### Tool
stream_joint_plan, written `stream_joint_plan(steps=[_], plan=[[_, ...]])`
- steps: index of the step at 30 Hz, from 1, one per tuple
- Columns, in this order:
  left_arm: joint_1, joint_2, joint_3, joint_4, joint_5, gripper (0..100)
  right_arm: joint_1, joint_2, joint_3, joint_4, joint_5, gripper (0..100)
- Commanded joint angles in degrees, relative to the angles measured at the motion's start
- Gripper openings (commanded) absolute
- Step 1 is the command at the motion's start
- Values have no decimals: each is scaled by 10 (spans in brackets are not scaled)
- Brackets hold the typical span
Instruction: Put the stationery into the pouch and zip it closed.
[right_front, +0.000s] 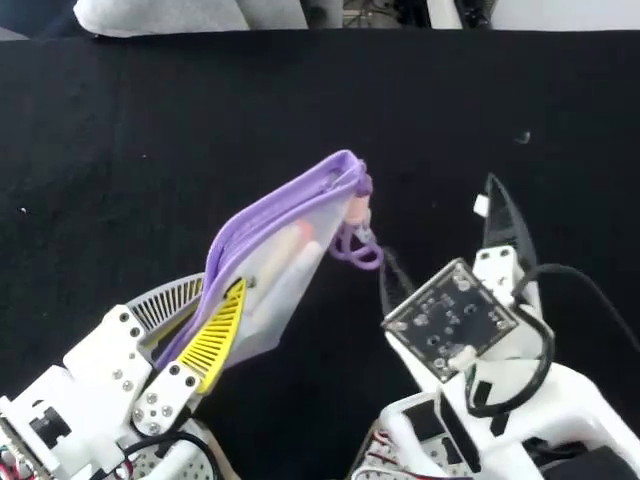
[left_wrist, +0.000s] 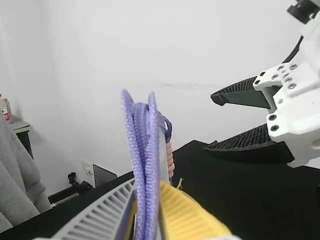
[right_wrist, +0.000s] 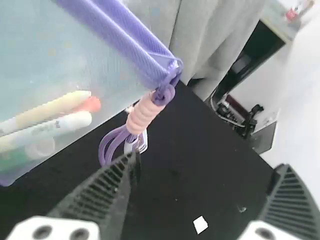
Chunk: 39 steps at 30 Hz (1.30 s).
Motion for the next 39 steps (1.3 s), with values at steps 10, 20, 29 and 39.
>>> stream_joint_plan(steps=[10, 20, 29, 39], plan=[[0, 2, -78, 35, 1, 29, -31, -101, 205, -212, -82, 399], [1, 2, -77, 36, 24, 29, -90, -107, 219, -258, -148, 399], [1, 2, -77, 36, 25, 29, -107, -105, 267, -328, -154, 399], [1, 2, -82, 48, 25, 29, -106, -102, 379, -423, -153, 266]])
